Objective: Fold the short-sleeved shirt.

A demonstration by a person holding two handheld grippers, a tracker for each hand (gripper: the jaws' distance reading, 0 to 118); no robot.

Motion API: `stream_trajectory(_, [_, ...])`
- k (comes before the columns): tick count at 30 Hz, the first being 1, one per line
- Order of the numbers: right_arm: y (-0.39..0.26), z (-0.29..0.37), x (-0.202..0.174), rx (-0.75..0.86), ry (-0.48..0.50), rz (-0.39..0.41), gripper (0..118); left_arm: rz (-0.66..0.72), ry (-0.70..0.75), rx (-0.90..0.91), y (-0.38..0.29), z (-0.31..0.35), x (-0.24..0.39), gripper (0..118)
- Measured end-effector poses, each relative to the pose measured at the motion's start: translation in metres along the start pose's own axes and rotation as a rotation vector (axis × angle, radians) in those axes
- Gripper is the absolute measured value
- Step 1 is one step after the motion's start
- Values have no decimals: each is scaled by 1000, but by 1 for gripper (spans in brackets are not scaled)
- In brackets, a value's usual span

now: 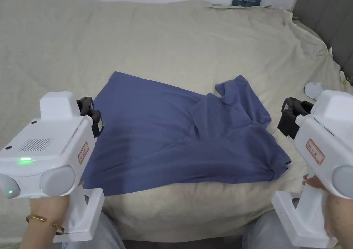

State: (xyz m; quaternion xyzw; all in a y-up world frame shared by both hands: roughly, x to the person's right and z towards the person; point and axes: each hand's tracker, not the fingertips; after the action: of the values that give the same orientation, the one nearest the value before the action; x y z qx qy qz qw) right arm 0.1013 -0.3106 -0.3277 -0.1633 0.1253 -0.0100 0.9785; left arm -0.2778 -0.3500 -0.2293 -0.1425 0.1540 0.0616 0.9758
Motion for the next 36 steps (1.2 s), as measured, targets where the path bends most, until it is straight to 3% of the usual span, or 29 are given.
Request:
stream_trajectory(6, [44,-59,25,-135,29,-46,0,-4,-7,-5,1,-7,0,0])
stream_trajectory(7, [53,-75,29,-204,8,-19,0,-2,-9,-7,2,-9,0,0])
stream_trajectory(12, [80,-153,47,-450,-28,-83,3,-4,-16,-11,3,-19,5,0])
stream_trajectory(13, [81,-165,48,-478,-38,-90,13,-5,-15,-12,3,-21,5,0])
stream_trajectory(15, [80,-191,50,-539,-69,-88,60,-14,-12,-16,4,-26,7,0])
stream_trajectory(16, [77,-204,51,-572,-95,-79,80,-19,-11,-21,4,-29,8,0])
stream_trajectory(17, [73,-215,51,-607,-108,-68,91,-23,-10,-23,4,-32,8,0])
stream_trajectory(24, [26,-280,57,-850,-244,-83,91,-10,4,-45,4,-49,5,0])
stream_trajectory(31, [-15,-300,70,-910,-265,-205,90,-25,20,-72,3,-63,2,0])
stream_trajectory(33, [-20,-299,71,-915,-273,-217,77,-16,24,-78,2,-67,1,0])
stream_trajectory(36, [-24,-298,72,-913,-272,-226,43,-17,24,-89,1,-70,0,0])
